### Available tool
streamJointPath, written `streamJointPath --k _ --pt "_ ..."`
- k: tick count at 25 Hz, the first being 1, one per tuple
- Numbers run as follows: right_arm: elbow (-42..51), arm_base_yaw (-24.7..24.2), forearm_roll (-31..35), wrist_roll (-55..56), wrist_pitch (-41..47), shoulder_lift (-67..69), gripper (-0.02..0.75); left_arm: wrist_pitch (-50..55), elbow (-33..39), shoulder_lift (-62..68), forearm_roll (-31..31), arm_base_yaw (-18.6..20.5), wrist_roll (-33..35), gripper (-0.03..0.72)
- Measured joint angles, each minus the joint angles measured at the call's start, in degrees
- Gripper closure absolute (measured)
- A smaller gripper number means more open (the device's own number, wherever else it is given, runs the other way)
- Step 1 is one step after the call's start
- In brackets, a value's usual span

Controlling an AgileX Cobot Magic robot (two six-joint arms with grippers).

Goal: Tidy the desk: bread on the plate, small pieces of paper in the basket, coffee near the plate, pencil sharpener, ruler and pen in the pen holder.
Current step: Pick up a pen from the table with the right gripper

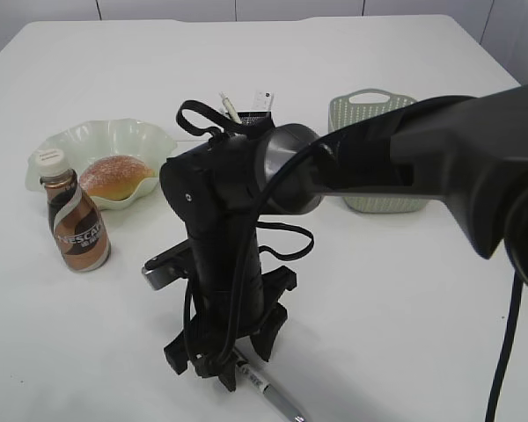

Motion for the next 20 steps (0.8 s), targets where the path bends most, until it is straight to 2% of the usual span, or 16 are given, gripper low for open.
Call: streamJointPath --k 20 --pt "0.0 0.0 -1.0 0.9 0.0 0.0 0.339 0.0 0.0 0.0 0.0 0.0 0.0 0.449"
